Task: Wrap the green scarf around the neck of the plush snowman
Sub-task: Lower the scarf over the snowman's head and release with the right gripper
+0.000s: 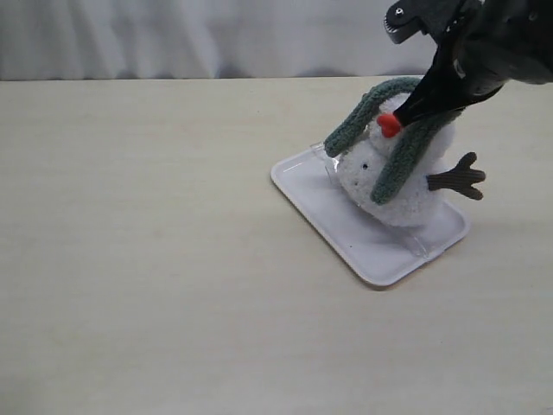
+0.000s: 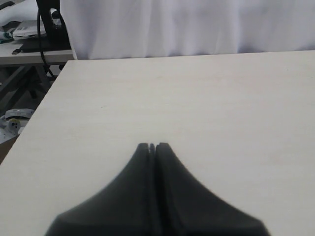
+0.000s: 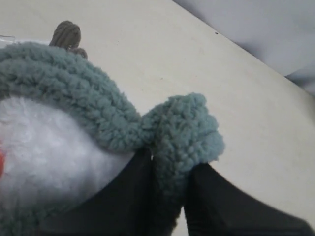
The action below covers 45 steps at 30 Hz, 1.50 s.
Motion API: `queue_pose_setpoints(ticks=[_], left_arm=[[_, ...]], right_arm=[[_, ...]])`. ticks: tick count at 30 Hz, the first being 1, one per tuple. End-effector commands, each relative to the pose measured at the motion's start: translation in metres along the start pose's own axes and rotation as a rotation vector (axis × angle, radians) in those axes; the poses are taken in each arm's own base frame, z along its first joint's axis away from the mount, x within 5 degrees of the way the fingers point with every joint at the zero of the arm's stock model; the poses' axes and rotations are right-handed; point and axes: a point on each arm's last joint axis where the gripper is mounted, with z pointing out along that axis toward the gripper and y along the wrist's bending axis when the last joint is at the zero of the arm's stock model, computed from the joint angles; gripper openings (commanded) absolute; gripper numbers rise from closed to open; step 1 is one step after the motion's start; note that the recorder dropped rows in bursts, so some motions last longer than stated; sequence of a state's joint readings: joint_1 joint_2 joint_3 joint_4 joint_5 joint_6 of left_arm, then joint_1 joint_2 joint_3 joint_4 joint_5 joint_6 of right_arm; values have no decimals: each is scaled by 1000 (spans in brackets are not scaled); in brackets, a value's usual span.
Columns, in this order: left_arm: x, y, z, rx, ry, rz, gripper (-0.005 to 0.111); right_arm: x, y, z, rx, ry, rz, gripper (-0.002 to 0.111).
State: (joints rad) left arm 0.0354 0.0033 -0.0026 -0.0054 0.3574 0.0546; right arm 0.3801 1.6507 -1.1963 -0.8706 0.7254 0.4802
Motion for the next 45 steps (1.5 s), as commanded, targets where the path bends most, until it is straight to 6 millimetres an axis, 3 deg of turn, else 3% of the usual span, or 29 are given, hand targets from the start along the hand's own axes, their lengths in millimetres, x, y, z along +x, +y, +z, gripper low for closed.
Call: queue_pose_setpoints(ticks=[1,7,12,22,35,41,45], left_arm=[[0,0,0,5,-12,-1,0],[0,0,0,5,-12,-1,0],[0,0,0,5,-12,-1,0],[0,0,0,5,-10,-1,0],[0,0,0,5,-10,-1,0],[0,0,0,5,-10,-1,0],[0,0,0,5,-10,-1,0]], right_arm=[[2,-1,1,-19,18,-2,35],[3,3,1,-69,23,9,46],[3,5,0,-92,38,10,46],[-10,-15,-14,-22,90,59,46],[-7,-11,-18,-88,161,86,47],[-6,-8,-19,-117,177,117,63],[-5,-7,-19,-127,191,126,64]])
